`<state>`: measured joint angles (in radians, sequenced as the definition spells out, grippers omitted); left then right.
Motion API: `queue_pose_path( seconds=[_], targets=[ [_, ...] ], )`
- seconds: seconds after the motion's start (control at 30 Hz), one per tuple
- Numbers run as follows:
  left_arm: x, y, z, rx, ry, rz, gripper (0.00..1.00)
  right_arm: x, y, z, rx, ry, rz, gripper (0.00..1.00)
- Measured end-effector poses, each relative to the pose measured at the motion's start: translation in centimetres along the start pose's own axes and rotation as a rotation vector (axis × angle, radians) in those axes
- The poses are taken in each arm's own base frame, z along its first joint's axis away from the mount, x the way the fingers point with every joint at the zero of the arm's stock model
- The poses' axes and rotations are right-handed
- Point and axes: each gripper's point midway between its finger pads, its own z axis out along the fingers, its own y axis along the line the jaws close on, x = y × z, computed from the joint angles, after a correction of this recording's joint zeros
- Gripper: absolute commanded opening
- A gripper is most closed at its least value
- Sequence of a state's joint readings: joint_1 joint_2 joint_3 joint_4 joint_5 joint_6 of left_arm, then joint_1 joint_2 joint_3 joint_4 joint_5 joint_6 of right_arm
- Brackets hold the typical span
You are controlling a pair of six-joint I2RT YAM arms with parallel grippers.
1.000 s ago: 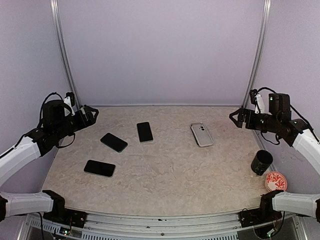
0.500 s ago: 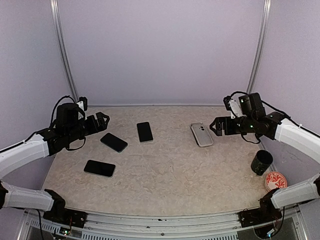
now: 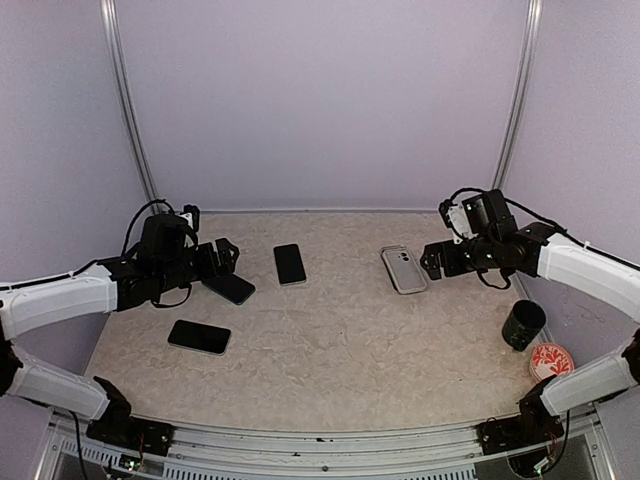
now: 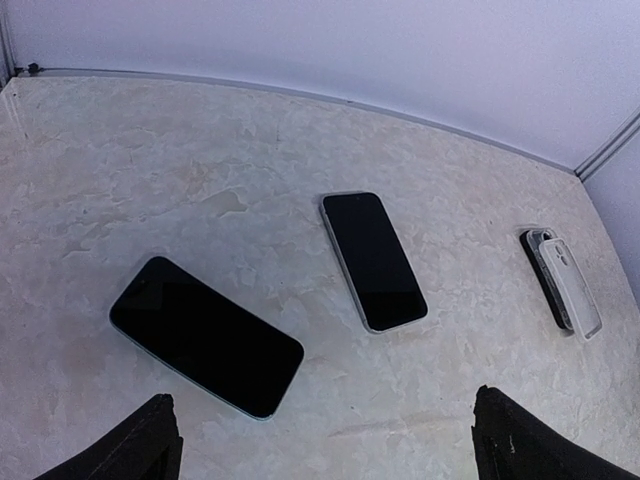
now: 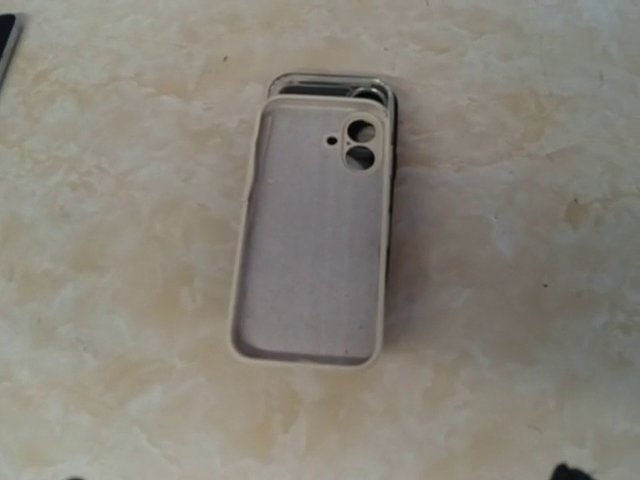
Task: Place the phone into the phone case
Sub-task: Pick up the phone case from the phone case.
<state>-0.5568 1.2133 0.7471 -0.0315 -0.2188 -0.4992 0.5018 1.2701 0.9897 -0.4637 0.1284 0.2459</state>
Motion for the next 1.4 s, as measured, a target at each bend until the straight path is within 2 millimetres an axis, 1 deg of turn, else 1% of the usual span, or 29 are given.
queue_pose_path(
  seconds=[0.1,0.3,0.43,0.57,0.77,0.97,1.13,1.17,1.23,1.3,1.4],
  targets=[
    [0.5,-0.1,0.6,-0.012,0.013,0.009,0.99,0.3,0.1,0.5,-0.001,0.012,-0.011,1.0],
    [1.4,-0.2,1.3,-0.029,0.036,0.023,0.99,1.7,0.0,2.8,0.019,0.074,-0.029,0.99],
    [1.5,-0.3,1.3,-0.029,0.038,0.024,0.99,2.9,0.0,4.3,0.038,0.125,-0.045,0.99],
    [1.5,-0.3,1.3,-0.033,0.035,0.02,0.99,3.3,0.7,5.4,0.035,0.15,-0.062,0.99],
    [1.6,-0.5,1.3,-0.031,0.036,0.022,0.99,2.6,0.9,6.7,0.056,0.145,-0.069,0.98],
    [1.6,-0.6,1.2,-0.029,0.034,0.023,0.99,1.7,0.5,8.4,0.106,0.146,-0.078,0.93],
    [1.2,-0.9,0.8,-0.021,0.022,0.021,0.99,1.7,0.2,9.9,0.136,0.159,-0.093,0.87],
    [1.2,-0.9,0.8,-0.02,0.021,0.021,0.99,1.7,0.1,10.1,0.141,0.161,-0.095,0.86],
    [1.1,-0.9,0.7,-0.019,0.019,0.02,0.99,1.7,-0.3,10.5,0.145,0.165,-0.094,0.78],
    [1.0,-0.9,0.5,-0.018,0.018,0.02,0.99,1.5,-0.6,10.8,0.141,0.167,-0.086,0.77],
    [0.8,-1.0,0.3,-0.014,0.011,0.018,0.99,0.8,-1.7,11.1,0.138,0.158,-0.053,0.75]
  ],
)
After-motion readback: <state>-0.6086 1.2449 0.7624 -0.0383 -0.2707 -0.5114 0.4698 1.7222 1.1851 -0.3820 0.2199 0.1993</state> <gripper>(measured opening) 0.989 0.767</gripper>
